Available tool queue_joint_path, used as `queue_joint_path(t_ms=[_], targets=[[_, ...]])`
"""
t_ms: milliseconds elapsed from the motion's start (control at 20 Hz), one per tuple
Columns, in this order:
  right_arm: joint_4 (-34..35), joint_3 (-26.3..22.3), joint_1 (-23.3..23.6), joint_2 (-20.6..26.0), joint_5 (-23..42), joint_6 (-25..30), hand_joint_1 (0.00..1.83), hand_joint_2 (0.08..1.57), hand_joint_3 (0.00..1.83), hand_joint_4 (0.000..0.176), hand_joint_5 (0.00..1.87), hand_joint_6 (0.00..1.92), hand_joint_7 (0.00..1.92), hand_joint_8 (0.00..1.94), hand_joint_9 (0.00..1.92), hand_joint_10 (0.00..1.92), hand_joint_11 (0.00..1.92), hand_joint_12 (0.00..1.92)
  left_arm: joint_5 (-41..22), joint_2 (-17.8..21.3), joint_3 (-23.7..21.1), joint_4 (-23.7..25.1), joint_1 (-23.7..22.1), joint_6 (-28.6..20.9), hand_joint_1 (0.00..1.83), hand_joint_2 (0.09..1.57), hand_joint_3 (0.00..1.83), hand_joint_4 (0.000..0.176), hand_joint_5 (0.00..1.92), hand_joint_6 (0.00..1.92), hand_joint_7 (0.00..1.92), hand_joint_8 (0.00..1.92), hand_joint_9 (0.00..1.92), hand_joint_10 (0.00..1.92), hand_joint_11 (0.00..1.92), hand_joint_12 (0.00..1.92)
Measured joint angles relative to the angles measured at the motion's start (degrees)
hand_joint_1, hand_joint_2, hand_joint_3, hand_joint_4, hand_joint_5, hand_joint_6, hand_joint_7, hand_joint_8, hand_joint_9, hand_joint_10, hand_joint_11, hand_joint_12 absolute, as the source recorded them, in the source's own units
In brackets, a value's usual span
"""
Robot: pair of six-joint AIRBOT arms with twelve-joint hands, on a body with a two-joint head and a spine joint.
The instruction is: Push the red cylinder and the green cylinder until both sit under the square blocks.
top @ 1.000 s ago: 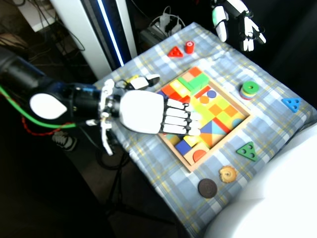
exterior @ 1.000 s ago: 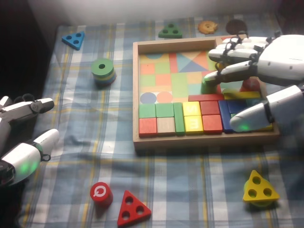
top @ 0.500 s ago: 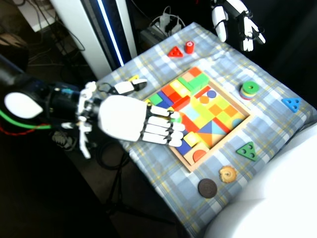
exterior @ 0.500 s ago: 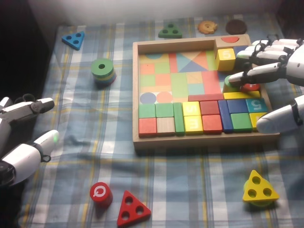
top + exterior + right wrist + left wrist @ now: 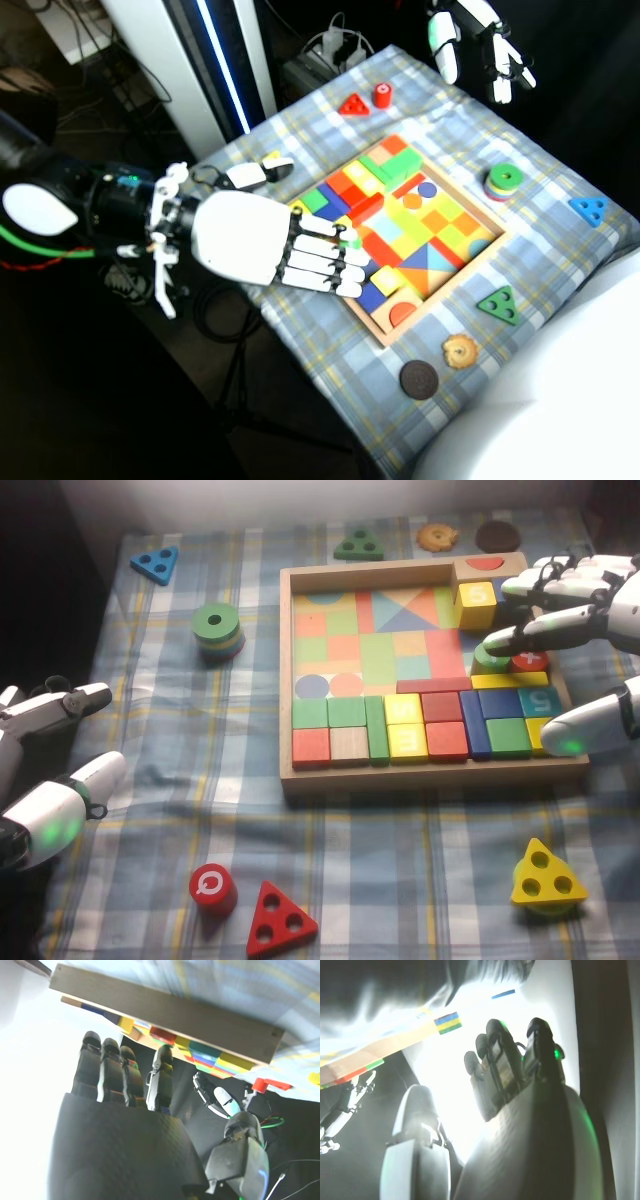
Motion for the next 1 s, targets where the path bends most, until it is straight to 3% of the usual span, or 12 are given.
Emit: queue_joint_path(t_ms=[350,400,450,500,550,600,650,700,750,850,950,1000], targets=[[2.49,-0.94,0.0,0.76,2.62,-1.27,0.0,0.77,0.0,0.176,0.33,0.0,0.0,0.0,0.0,0.0,0.0,0.0,0.04,0.0,0.0,-0.09,0.0,0.0,0.7,1.31,0.0,0.034,0.56,0.0,0.51,0.0,0.43,0.0,0.0,0.0],[3.72,-1.27,0.0,1.29,3.17,-1.36,0.0,0.79,0.0,0.159,0.34,0.01,0.0,0.0,0.0,0.0,0.0,0.0,0.02,0.0,0.0,-0.02,0.0,0.0,0.7,1.3,0.0,0.029,0.57,0.01,0.51,0.0,0.43,0.0,0.0,0.0],[6.49,-1.9,-0.66,2.05,4.59,-3.37,0.0,0.8,0.01,0.157,0.33,0.0,0.0,0.0,0.0,0.0,0.0,0.0,0.04,0.0,0.0,-0.07,0.0,0.0,0.7,1.3,0.0,0.03,0.57,0.01,0.52,0.01,0.44,0.01,0.0,0.0],[9.99,-3.1,-1.46,3.04,5.95,-6.69,0.0,0.81,0.01,0.172,0.33,0.0,0.0,0.0,0.0,0.0,0.0,0.0,-0.02,0.0,0.0,-0.04,0.0,0.0,0.72,1.3,0.0,0.018,0.58,0.01,0.53,0.01,0.45,0.01,0.0,0.0],[13.86,-4.28,-3.04,3.96,7.8,-10.1,0.0,0.89,0.01,0.15,0.32,0.0,0.0,0.0,0.0,0.0,0.0,0.0,-0.02,0.0,0.0,-0.07,0.0,0.0,0.71,1.3,0.0,0.019,0.58,0.01,0.52,0.0,0.45,0.01,0.0,0.0],[18.56,-5.88,-5.88,4.81,11.19,-12.59,0.0,1.07,0.01,0.138,0.27,0.0,0.14,0.01,0.04,0.0,0.01,0.0,-0.04,0.0,0.0,-0.07,0.0,0.0,0.76,1.29,0.0,0.006,0.61,0.01,0.53,0.0,0.45,0.01,0.0,0.0],[21.05,-6.45,-7.82,4.9,13.25,-13.75,0.0,1.14,0.01,0.09,0.27,0.0,0.2,0.0,0.13,0.01,0.1,0.05,-0.11,0.0,0.0,-0.11,0.0,0.0,0.74,1.29,0.0,0.003,0.62,0.01,0.54,0.0,0.45,0.01,0.0,0.0],[23.93,-7.1,-9.92,4.9,15.69,-14.84,0.0,1.14,0.01,0.09,0.27,0.0,0.2,0.0,0.13,0.01,0.1,0.05,-0.22,0.0,-0.02,-0.07,0.0,-0.02,0.74,1.29,0.0,0.003,0.62,0.01,0.54,0.0,0.45,0.01,0.0,0.0],[28.26,-8.11,-13.38,4.85,19.37,-16.46,0.03,1.26,0.01,0.016,0.29,0.0,0.29,0.01,0.23,0.02,0.17,0.11,-0.42,0.0,-0.02,-0.04,0.0,0.0,0.76,1.28,0.0,0.01,0.61,0.01,0.53,0.0,0.45,0.0,0.0,0.0],[36.09,-9.29,-19.8,4.68,26.08,-18.38,0.05,1.29,0.01,0.0,0.29,0.0,0.3,0.01,0.25,0.0,0.16,0.19,-0.5,0.0,-0.02,-0.68,0.02,0.0,0.73,1.3,0.0,0.021,0.61,0.0,0.52,0.0,0.43,0.0,0.0,0.0],[44.0,-10.45,-26.97,4.63,32.85,-18.97,0.09,1.29,0.0,0.0,0.32,0.0,0.33,0.0,0.28,0.0,0.08,0.42,-0.81,0.0,-0.07,-0.96,0.02,0.0,0.75,1.3,0.0,0.011,0.61,0.0,0.52,0.0,0.44,0.0,0.0,0.0],[46.53,-10.86,-28.94,4.42,35.28,-19.08,0.09,1.29,0.0,0.0,0.32,0.0,0.33,0.0,0.28,0.0,0.08,0.42,-0.87,0.0,-0.07,-0.94,0.0,0.0,0.75,1.3,0.0,0.011,0.61,0.0,0.52,0.0,0.44,0.0,0.0,0.0]])
